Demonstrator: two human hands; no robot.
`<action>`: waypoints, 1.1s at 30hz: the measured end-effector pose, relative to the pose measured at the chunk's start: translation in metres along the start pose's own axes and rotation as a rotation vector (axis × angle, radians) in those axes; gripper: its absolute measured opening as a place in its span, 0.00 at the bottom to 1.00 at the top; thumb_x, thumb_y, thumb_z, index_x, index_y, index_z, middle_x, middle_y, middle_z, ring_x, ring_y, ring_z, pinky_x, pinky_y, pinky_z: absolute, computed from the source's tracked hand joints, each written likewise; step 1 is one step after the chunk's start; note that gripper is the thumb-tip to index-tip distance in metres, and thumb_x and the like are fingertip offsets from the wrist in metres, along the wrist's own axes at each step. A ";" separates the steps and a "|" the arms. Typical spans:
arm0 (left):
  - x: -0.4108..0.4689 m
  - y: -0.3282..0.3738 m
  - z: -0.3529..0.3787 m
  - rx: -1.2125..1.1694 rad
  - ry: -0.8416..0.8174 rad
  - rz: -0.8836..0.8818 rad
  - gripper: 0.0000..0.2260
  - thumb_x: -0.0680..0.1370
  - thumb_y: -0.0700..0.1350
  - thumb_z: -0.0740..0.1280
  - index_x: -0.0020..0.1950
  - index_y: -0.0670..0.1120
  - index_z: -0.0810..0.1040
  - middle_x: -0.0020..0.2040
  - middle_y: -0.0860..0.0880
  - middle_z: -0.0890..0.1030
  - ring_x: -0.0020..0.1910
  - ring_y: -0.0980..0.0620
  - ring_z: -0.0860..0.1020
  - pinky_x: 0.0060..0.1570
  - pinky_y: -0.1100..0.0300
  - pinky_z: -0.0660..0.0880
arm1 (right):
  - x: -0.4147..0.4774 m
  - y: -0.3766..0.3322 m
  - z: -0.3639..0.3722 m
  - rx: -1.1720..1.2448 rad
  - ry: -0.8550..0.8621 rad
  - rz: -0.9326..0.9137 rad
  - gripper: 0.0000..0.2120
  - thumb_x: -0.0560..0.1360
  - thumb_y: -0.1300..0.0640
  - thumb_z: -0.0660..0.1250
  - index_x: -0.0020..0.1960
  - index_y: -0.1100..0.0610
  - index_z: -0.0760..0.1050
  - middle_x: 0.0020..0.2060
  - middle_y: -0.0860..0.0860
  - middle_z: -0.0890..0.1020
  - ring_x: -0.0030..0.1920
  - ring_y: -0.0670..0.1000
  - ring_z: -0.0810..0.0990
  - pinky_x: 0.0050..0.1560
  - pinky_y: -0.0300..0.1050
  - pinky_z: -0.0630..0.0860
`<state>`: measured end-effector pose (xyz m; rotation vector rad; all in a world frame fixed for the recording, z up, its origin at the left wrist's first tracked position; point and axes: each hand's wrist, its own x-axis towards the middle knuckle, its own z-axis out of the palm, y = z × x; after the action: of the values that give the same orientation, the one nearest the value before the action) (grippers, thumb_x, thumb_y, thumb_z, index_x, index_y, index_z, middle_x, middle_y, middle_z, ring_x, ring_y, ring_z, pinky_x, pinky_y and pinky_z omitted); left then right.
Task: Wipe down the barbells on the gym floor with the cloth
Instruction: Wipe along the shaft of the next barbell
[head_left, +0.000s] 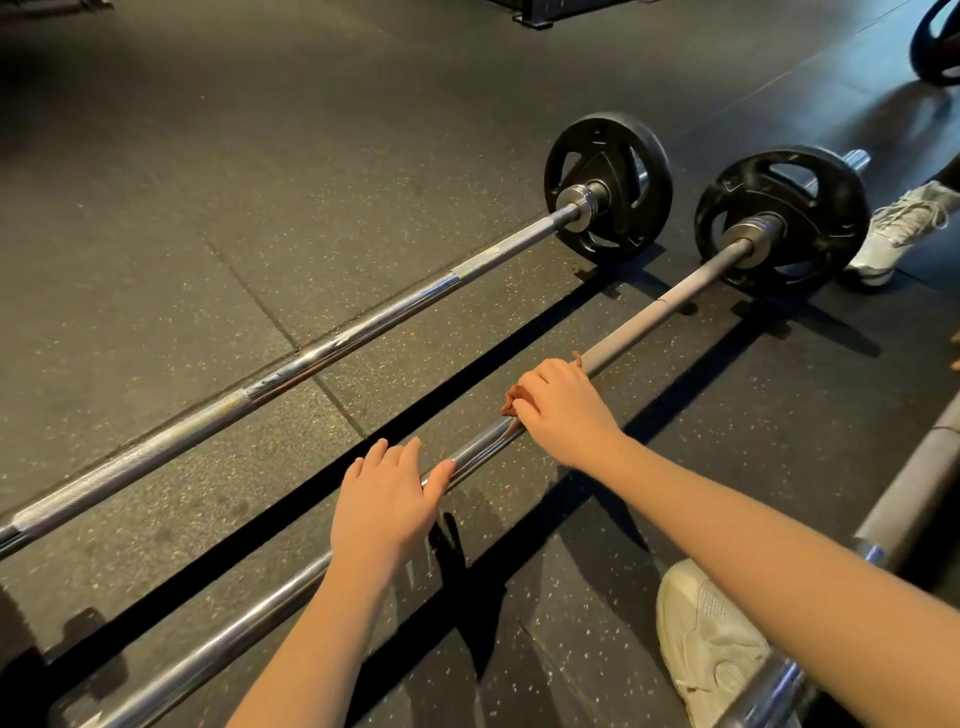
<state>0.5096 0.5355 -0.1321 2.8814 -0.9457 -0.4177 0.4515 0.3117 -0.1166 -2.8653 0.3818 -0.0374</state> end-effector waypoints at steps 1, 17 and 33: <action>0.000 0.000 0.000 -0.002 -0.002 0.003 0.32 0.80 0.63 0.43 0.76 0.47 0.62 0.73 0.48 0.69 0.76 0.47 0.58 0.72 0.51 0.58 | 0.000 0.004 -0.005 0.008 -0.057 -0.029 0.11 0.81 0.50 0.56 0.53 0.55 0.74 0.51 0.50 0.75 0.55 0.52 0.70 0.65 0.50 0.63; -0.001 -0.001 0.001 0.004 0.015 -0.001 0.32 0.79 0.64 0.42 0.76 0.47 0.61 0.73 0.49 0.69 0.76 0.48 0.58 0.73 0.51 0.57 | 0.008 -0.003 0.002 -0.059 -0.005 0.047 0.12 0.81 0.50 0.56 0.52 0.55 0.75 0.50 0.52 0.77 0.56 0.54 0.71 0.70 0.55 0.58; 0.000 -0.002 0.003 0.002 0.002 0.002 0.33 0.79 0.64 0.41 0.77 0.47 0.60 0.74 0.49 0.67 0.76 0.48 0.57 0.73 0.51 0.56 | 0.011 0.009 -0.014 -0.049 -0.182 -0.074 0.15 0.82 0.47 0.55 0.58 0.55 0.74 0.54 0.51 0.76 0.57 0.53 0.71 0.63 0.52 0.68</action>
<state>0.5102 0.5370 -0.1353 2.8822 -0.9486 -0.4145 0.4589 0.2969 -0.1051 -2.8986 0.2441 0.2202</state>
